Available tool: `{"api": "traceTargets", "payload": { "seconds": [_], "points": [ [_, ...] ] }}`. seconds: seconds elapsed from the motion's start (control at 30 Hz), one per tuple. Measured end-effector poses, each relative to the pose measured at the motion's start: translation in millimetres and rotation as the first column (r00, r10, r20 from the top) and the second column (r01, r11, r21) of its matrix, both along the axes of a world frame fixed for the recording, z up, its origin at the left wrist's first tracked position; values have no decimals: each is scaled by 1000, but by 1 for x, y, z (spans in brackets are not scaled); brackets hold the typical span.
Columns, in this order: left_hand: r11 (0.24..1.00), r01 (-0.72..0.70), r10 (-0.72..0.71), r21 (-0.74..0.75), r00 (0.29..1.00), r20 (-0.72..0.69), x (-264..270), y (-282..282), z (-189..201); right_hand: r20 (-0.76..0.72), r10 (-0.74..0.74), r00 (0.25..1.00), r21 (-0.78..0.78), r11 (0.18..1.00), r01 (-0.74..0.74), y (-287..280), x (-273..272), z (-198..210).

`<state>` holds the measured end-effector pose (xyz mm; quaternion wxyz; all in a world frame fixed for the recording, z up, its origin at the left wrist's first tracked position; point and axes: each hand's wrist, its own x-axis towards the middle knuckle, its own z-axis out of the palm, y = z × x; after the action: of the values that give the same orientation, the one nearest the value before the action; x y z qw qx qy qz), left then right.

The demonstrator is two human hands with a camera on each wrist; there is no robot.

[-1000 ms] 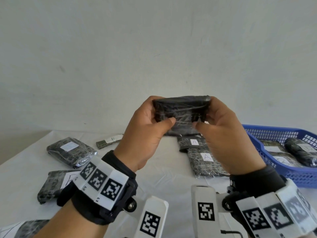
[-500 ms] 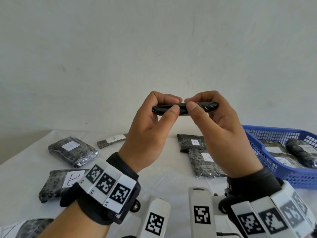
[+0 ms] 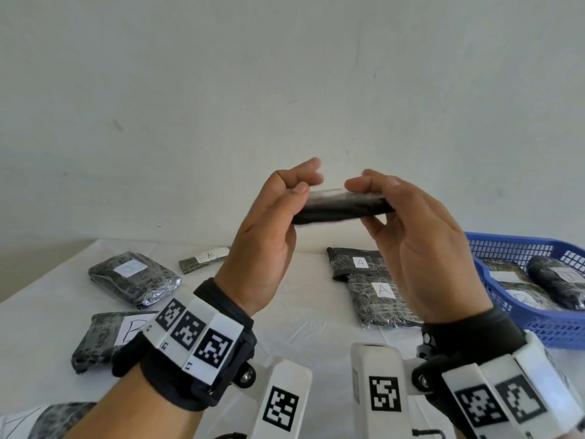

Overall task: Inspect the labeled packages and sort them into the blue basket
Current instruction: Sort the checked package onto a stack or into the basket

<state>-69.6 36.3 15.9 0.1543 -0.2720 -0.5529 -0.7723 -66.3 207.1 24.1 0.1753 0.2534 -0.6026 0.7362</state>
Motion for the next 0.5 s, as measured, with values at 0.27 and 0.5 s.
{"api": "traceTargets", "payload": {
  "seconds": [0.27, 0.5],
  "points": [
    [993, -107, 120, -54, 911, 396, -9, -1, -6, 143, 67, 988, -38, 997, -62, 10, -5, 1],
    [937, -280, 323, -209, 922, 214, -14, -11, -4, -37, -369, 929, 626, 716, 309, 16, -6, -1]
  ]
}}
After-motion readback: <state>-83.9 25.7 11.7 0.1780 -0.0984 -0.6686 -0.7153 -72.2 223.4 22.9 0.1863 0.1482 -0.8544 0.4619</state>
